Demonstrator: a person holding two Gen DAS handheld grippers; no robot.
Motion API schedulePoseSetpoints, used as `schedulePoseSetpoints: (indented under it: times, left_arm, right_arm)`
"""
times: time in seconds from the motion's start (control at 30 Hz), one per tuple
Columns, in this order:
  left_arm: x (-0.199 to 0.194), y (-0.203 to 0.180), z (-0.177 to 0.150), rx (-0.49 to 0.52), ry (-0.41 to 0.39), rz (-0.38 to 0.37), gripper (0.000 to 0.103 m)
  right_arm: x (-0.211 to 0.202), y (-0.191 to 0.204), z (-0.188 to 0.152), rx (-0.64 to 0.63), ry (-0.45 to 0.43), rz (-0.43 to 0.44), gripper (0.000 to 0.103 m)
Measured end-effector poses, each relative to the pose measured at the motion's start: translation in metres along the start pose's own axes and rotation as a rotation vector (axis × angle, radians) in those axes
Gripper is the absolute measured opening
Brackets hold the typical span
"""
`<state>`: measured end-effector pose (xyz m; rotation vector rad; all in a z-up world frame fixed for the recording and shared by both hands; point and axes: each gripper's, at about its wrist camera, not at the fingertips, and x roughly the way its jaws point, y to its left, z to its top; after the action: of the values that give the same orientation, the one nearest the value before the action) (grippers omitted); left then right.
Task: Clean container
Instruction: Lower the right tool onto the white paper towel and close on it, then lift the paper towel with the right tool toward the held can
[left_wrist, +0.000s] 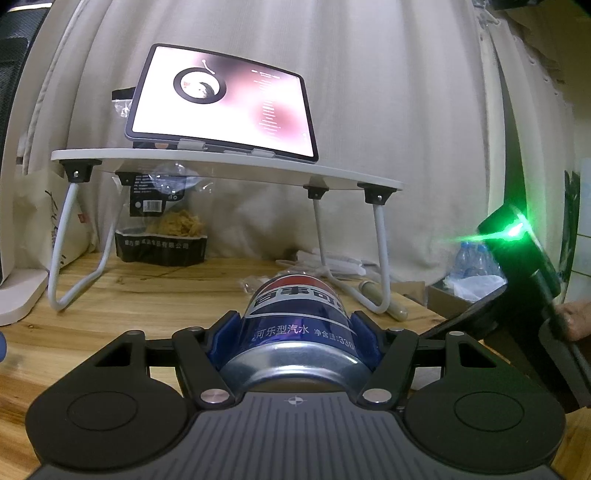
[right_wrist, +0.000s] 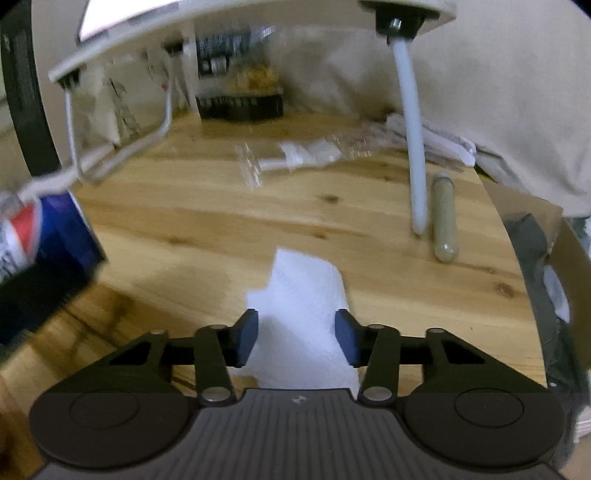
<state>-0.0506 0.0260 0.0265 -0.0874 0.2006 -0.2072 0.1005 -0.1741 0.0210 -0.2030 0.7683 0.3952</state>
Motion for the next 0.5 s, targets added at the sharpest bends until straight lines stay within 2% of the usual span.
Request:
schedulePoseSetpoints:
  times: [0.23, 0.3, 0.33, 0.4, 0.43, 0.5]
  left_arm:
    - [0.000, 0.000, 0.000, 0.000, 0.000, -0.003, 0.067]
    - [-0.001, 0.000, 0.000, 0.001, -0.002, -0.003, 0.067]
    - [-0.001, 0.000, 0.000, 0.001, -0.002, -0.003, 0.067]
    - [-0.001, 0.000, 0.000, -0.001, -0.002, -0.004, 0.067]
    - [-0.001, 0.000, 0.000, -0.002, -0.002, -0.004, 0.067]
    - [-0.001, 0.000, 0.000, -0.005, -0.003, -0.003, 0.067]
  right_arm:
    - [-0.001, 0.006, -0.006, 0.000, -0.023, -0.024, 0.043]
    - [-0.001, 0.008, -0.007, 0.002, -0.031, -0.028, 0.039]
    - [-0.001, 0.010, -0.008, -0.003, -0.035, -0.036, 0.035]
    - [-0.003, 0.016, -0.010, -0.019, -0.045, -0.050, 0.012]
    - [-0.002, 0.018, -0.011, -0.033, -0.047, -0.064, 0.007]
    - [-0.002, 0.022, -0.012, -0.047, -0.055, -0.084, 0.006]
